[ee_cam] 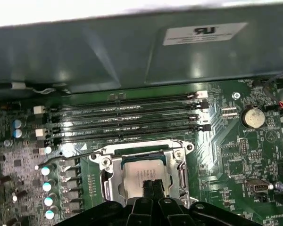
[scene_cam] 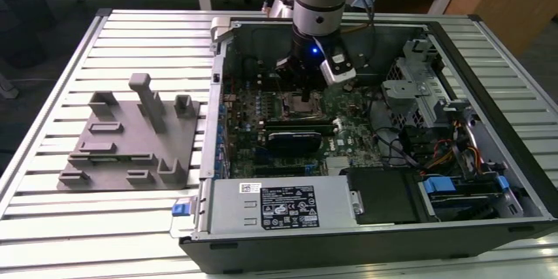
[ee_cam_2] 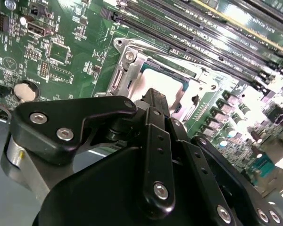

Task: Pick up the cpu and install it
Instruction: 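Close the cpu cover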

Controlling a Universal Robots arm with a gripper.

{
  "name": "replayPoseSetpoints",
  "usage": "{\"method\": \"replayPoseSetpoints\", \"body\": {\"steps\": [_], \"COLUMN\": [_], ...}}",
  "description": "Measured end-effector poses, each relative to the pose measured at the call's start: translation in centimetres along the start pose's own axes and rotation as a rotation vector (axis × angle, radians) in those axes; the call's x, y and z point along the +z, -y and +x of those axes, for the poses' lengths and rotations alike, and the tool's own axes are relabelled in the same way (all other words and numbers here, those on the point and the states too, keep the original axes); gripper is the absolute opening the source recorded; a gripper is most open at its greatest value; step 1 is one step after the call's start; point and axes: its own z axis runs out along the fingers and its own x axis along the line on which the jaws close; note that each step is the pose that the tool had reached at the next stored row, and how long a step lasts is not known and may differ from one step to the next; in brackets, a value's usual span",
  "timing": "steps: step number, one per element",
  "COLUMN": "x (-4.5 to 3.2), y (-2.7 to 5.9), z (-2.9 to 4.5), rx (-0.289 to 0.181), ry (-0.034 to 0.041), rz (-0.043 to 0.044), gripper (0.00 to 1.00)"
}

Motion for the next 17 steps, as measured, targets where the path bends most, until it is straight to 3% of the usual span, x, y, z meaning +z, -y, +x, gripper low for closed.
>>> {"method": "replayPoseSetpoints", "body": {"steps": [7, 12, 17], "x": [0.13, 0.19, 0.34], "y": [0.09, 0.19, 0.23], "z": [0.24, 0.99, 1.30], "rx": [-0.079, -0.079, -0.044], "ry": [-0.0020, -0.0018, -0.0010], "rz": [-0.0017, -0.0017, -0.0008], "gripper": [0.11, 0.11, 0.11]}}
